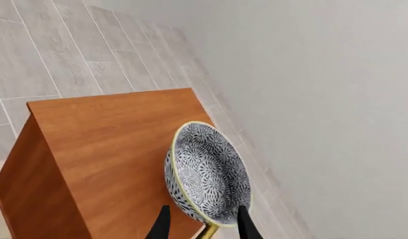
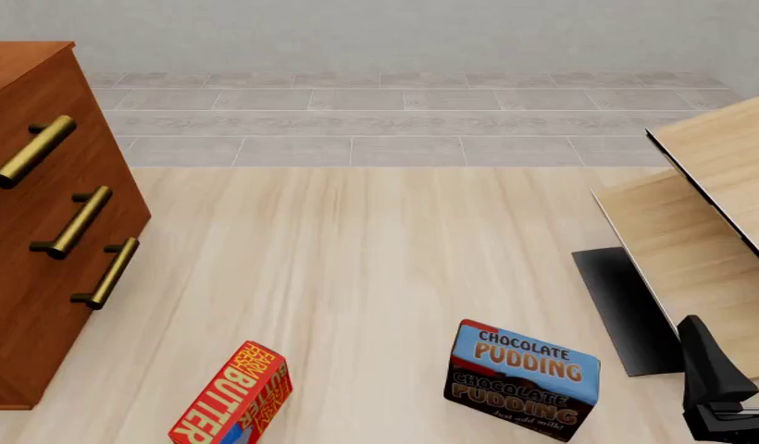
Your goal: Close the top drawer of the cabinet and put the bowl on top of it.
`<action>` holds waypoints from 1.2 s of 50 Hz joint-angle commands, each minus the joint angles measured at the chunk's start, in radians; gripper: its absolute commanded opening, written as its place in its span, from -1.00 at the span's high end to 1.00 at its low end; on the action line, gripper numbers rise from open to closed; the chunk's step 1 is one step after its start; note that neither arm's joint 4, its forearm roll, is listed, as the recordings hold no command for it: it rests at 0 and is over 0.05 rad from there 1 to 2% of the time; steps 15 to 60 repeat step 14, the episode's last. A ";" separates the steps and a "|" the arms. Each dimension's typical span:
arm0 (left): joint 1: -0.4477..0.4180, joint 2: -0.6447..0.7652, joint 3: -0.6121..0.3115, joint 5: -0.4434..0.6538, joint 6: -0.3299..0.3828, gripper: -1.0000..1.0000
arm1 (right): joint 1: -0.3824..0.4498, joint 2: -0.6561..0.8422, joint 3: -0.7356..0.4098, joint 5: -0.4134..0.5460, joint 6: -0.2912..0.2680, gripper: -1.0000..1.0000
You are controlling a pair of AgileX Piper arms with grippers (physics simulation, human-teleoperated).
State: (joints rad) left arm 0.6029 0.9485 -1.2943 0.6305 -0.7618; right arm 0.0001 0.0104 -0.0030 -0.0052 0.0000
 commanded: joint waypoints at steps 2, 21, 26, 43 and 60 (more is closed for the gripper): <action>-0.004 -0.072 -0.004 0.034 -0.005 -1.00 | 0.000 -0.002 0.000 0.002 0.000 -1.00; -0.036 -0.128 -0.054 0.113 -0.001 -1.00 | 0.000 -0.002 0.000 0.002 0.000 -1.00; -0.036 -0.128 -0.054 0.113 -0.001 -1.00 | 0.000 -0.002 0.000 0.002 0.000 -1.00; -0.036 -0.128 -0.054 0.113 -0.001 -1.00 | 0.000 -0.002 0.000 0.002 0.000 -1.00; -0.036 -0.128 -0.054 0.113 -0.001 -1.00 | 0.000 -0.002 0.000 0.002 0.000 -1.00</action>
